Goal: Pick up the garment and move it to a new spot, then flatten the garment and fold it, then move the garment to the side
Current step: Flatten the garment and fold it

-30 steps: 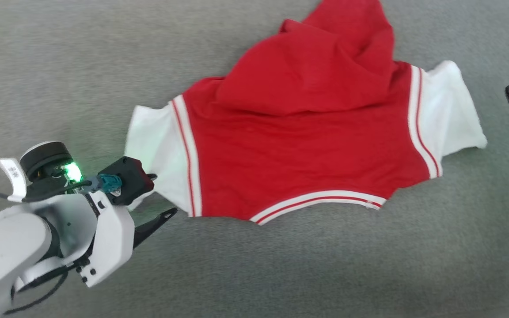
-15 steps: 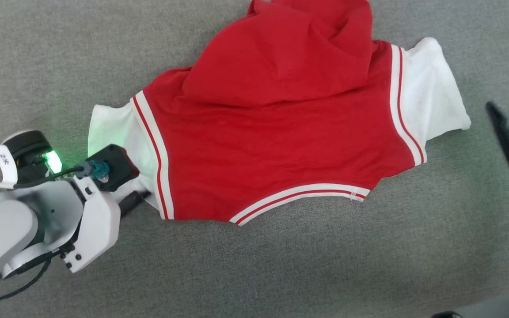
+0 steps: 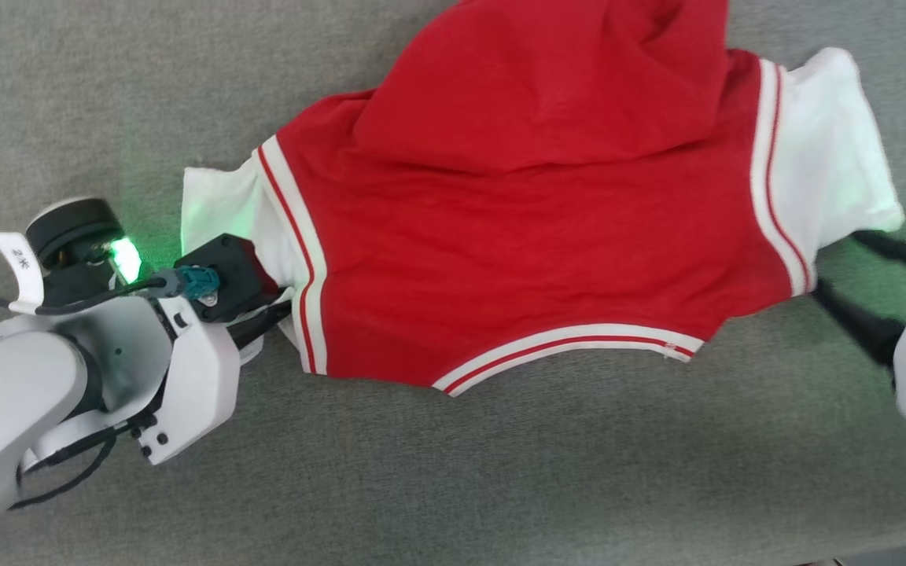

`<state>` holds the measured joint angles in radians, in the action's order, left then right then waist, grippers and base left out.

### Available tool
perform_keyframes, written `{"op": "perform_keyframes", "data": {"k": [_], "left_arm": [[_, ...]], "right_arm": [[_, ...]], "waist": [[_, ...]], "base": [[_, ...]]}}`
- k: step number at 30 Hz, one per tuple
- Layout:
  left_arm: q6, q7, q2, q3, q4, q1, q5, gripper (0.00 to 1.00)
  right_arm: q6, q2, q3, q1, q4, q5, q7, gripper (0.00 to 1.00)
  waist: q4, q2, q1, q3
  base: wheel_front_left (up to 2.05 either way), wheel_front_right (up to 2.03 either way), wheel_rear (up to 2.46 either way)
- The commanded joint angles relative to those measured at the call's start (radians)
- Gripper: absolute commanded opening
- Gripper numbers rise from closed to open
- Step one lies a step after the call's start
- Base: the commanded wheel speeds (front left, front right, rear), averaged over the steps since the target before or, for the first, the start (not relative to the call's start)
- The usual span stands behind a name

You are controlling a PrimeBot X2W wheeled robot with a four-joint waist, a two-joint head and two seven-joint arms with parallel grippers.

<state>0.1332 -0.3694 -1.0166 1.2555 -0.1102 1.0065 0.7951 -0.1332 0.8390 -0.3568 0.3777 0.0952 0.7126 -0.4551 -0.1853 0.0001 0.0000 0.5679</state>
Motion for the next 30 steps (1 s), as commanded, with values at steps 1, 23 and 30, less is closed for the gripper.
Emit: {"op": "perform_keyframes", "data": {"k": [1, 23, 30], "left_arm": [[-0.005, -0.021, 0.038, 0.046, 0.037, -0.032, -0.008, 0.00], [-0.008, 0.065, 0.107, 0.048, 0.090, -0.015, 0.046, 0.00], [-0.007, 0.241, 0.100, 0.029, 0.116, 0.000, 0.184, 0.00]], "right_arm": [[0.005, 0.008, -0.010, 0.034, 0.005, 0.006, -0.016, 1.00], [0.005, 0.013, -0.186, 0.216, -0.203, 0.029, -0.119, 0.00], [0.005, 0.028, -0.087, 0.189, -0.165, 0.070, -0.001, 0.00]], "waist": [[0.013, -0.0001, 0.0000, 0.016], [0.077, -0.0001, 0.0000, 0.047], [0.079, -0.0001, 0.0000, -0.031]], "base": [[0.00, 0.00, 0.00], [0.00, 0.00, 0.00], [0.00, 0.00, 0.00]]}}
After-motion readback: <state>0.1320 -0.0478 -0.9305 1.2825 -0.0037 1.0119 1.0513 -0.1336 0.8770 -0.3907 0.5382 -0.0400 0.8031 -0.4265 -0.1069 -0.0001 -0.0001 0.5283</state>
